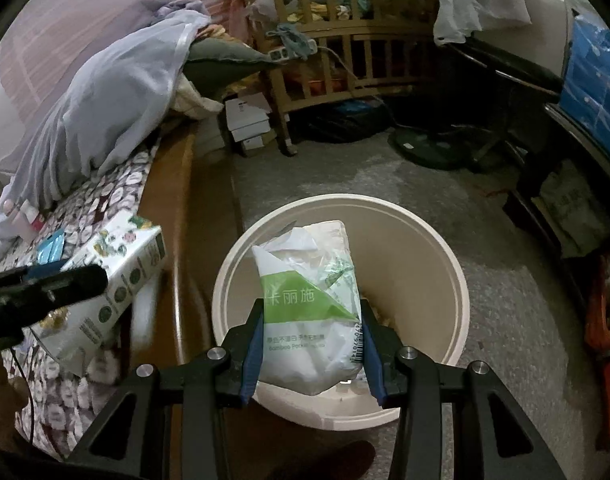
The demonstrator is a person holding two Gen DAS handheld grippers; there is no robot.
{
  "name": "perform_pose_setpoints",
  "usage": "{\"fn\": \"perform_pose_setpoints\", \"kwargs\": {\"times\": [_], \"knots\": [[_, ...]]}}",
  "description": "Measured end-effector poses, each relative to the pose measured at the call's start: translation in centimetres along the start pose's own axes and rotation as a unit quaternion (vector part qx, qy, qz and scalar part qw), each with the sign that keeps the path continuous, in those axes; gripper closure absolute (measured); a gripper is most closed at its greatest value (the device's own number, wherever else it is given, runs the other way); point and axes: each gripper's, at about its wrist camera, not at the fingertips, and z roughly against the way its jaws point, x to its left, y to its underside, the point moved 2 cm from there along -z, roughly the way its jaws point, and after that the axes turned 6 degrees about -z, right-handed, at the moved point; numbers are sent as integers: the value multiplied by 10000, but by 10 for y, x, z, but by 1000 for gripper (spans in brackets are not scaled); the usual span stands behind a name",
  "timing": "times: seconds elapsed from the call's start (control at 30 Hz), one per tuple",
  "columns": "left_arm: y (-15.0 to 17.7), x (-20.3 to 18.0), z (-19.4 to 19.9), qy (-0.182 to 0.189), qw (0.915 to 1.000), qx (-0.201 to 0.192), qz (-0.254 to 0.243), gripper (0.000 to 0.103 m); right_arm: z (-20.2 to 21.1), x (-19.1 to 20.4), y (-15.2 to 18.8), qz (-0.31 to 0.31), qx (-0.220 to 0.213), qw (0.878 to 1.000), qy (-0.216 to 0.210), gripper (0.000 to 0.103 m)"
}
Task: Collect trash
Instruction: 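Open the left tool to drop the milk carton while the right tool drops the white bag into the bucket, then move both open tools back over the trash on the bed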
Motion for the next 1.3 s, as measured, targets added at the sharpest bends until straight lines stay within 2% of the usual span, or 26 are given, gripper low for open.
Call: {"fn": "perform_pose_setpoints", "kwargs": {"times": [0.27,0.67,0.73,0.8,0.87,0.9,0.93,1.13,1.3], "knots": [[-16,-19,-25,170,9998,76,-28,51,-6,-16,1,-136,95,9998,105,62],[-24,-23,-37,417,9991,49,35,51,-16,-25,-3,-324,183,9991,187,62],[-23,-22,-37,483,9988,30,54,51,-16,-27,-5,-413,142,9988,231,55],[-23,-21,-36,550,9984,-14,92,50,-16,-29,-6,-491,141,9984,232,54],[-23,-20,-34,626,9979,-66,120,49,-17,-30,-6,-551,159,9980,266,46],[-22,-18,-33,652,9978,-71,129,48,-17,-30,-6,-572,162,9979,263,41],[-21,-16,-32,660,9977,-66,138,42,-16,-31,-6,-592,163,9978,247,40],[-12,1,-23,552,9980,-40,320,40,-17,-23,-3,-577,250,9978,211,40],[-1,22,-7,80,9991,-160,376,40,-15,-6,-2,-397,256,9987,171,40]]}}
